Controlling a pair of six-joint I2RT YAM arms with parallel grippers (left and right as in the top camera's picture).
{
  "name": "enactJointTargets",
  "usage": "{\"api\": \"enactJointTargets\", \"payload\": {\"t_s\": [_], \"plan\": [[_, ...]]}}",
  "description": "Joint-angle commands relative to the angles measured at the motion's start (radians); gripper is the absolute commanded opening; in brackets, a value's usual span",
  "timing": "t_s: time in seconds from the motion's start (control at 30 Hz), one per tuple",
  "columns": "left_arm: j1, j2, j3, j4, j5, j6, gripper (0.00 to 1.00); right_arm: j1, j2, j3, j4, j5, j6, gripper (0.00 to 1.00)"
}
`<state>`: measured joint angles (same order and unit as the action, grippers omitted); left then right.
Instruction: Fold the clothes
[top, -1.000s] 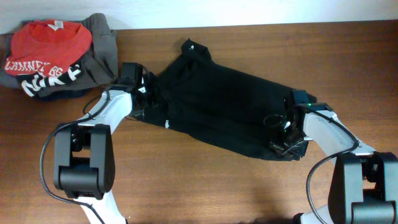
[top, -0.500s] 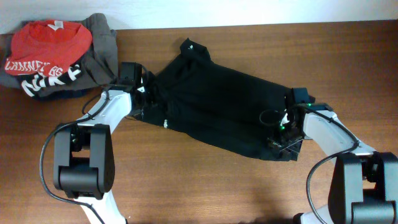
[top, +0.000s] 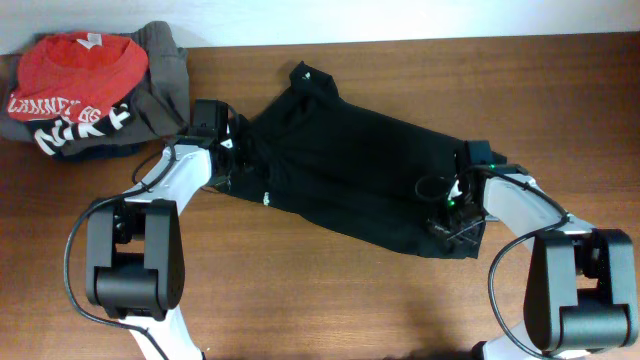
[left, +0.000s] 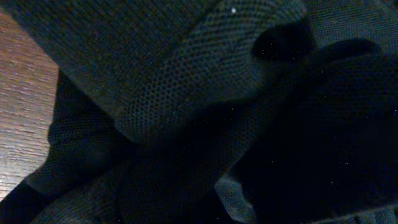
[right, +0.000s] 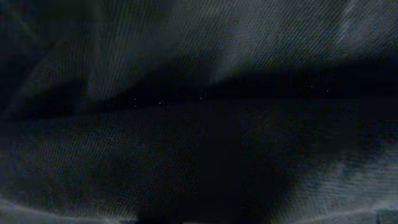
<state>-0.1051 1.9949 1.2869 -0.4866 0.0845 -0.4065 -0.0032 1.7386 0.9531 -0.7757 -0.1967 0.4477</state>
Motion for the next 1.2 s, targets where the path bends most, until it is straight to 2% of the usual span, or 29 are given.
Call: {"api": "enactJointTargets", "payload": {"t_s": [0.0,0.2,0.33,0.5,0.87,1.0,1.17], "plan": [[0.001,0.014,0.008,0.004,-0.021,0.02,0.01,-0.031,0.021,0.019,0.018,0.125,0.013,0.17],[0.003,0.014,0.008,0.012,-0.054,0.076,0.04,-0.1,0.021,0.02,0.062,0.191,0.013,0.17],[0.003,0.014,0.008,0.016,-0.141,0.076,0.04,-0.117,0.021,0.02,0.05,0.252,0.014,0.17],[0.003,0.012,0.04,0.015,-0.157,0.118,0.04,-0.122,0.021,0.055,0.001,0.294,0.04,0.16],[0.001,-0.019,0.257,-0.091,-0.191,0.177,0.05,-0.122,0.02,0.311,-0.265,0.343,0.057,0.09],[-0.004,-0.022,0.297,-0.163,-0.129,0.177,0.05,-0.121,0.02,0.345,-0.31,0.247,0.052,0.09],[-0.015,-0.009,0.296,-0.253,0.014,0.104,0.01,-0.108,0.02,0.341,-0.303,0.015,-0.024,0.1]]}}
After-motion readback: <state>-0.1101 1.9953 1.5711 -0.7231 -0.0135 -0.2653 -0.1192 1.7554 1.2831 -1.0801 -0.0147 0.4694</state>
